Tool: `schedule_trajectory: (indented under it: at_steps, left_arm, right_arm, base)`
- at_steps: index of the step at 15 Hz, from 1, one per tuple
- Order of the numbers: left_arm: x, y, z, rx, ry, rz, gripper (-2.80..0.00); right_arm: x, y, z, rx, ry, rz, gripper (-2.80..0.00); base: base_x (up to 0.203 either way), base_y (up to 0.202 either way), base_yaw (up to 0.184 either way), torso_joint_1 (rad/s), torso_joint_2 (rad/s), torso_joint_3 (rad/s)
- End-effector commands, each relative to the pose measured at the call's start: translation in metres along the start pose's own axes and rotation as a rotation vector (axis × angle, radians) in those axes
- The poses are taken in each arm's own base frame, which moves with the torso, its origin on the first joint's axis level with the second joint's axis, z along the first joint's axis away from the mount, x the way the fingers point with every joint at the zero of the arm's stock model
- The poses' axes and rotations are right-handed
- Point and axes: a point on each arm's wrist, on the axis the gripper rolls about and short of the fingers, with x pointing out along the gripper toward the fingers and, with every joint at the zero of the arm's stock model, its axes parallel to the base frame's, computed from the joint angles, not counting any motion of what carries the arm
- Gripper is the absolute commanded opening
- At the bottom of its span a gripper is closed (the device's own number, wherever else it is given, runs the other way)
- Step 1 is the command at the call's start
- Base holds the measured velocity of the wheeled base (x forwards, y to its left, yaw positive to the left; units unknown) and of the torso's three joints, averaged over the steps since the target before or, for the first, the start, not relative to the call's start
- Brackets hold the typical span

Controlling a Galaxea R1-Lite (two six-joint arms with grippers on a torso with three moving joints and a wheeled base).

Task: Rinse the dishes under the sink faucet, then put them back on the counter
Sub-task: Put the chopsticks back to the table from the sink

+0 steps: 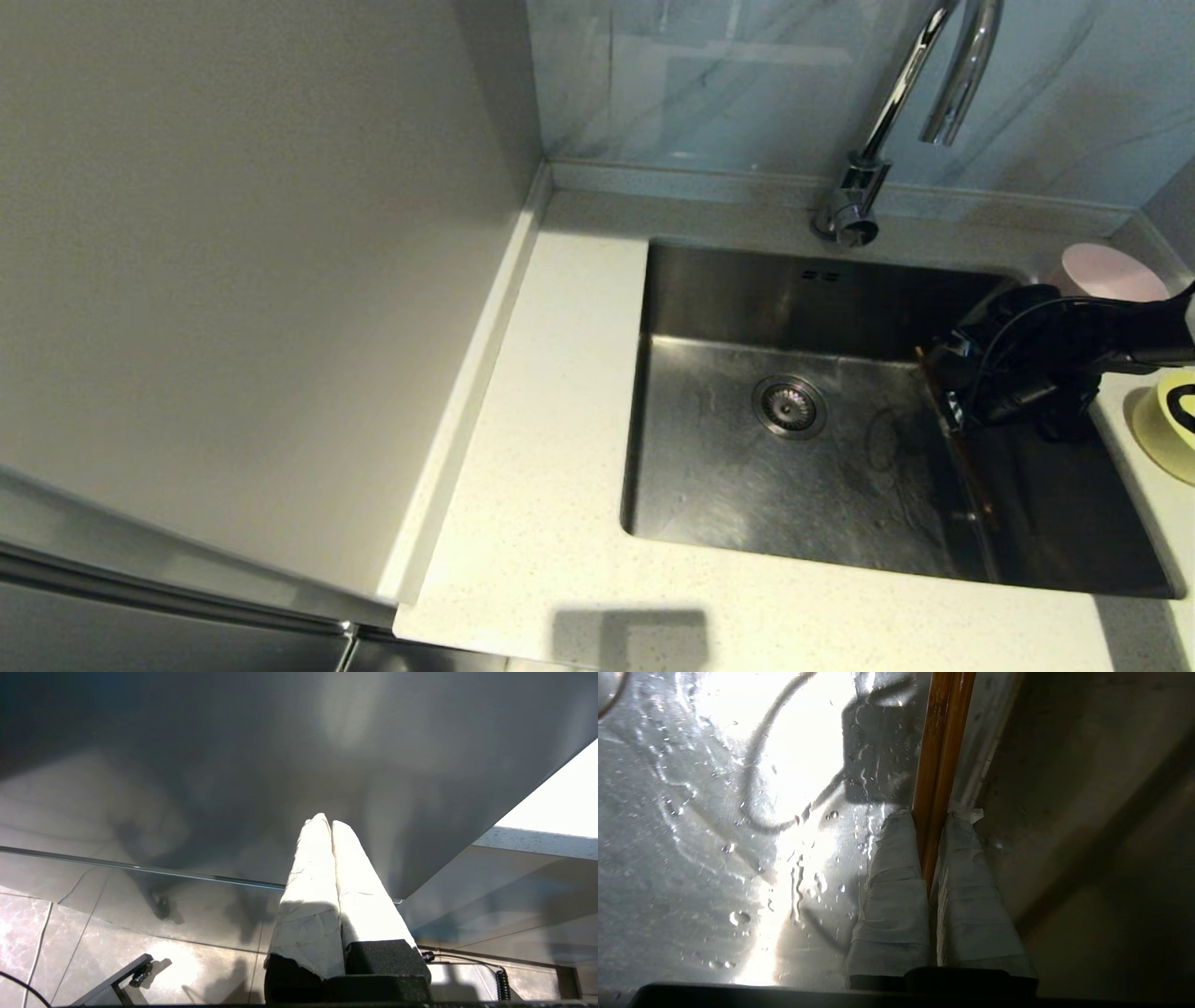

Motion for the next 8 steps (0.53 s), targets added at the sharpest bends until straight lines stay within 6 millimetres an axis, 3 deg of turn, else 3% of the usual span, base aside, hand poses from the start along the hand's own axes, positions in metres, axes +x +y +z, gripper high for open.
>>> schedule_trajectory:
  at_steps: [1, 5, 8]
  left_arm:
    - [0.000, 0.000, 0.000, 0.000, -0.003, 0.000, -2.80]
    - [0.000, 0.000, 0.000, 0.000, -0.003, 0.000, -2.80]
    - [0.000, 0.000, 0.000, 0.000, -0.003, 0.000, -2.80]
  right_arm:
    - [-0.014, -0.001, 0.002, -0.002, -0.018, -0.004, -2.80]
    - [-0.032, 0.005, -0.001, -0.005, -0.027, 0.042, -2.80]
    - [-0.048, 0.022, -0.002, 0.008, -0.051, 0.141, -2.80]
  base:
    - [0.000, 0.000, 0.000, 0.000, 0.00, 0.000]
    - [0.000, 0.000, 0.000, 0.000, 0.00, 0.000]
    - [0.000, 0.000, 0.000, 0.000, 0.00, 0.000]
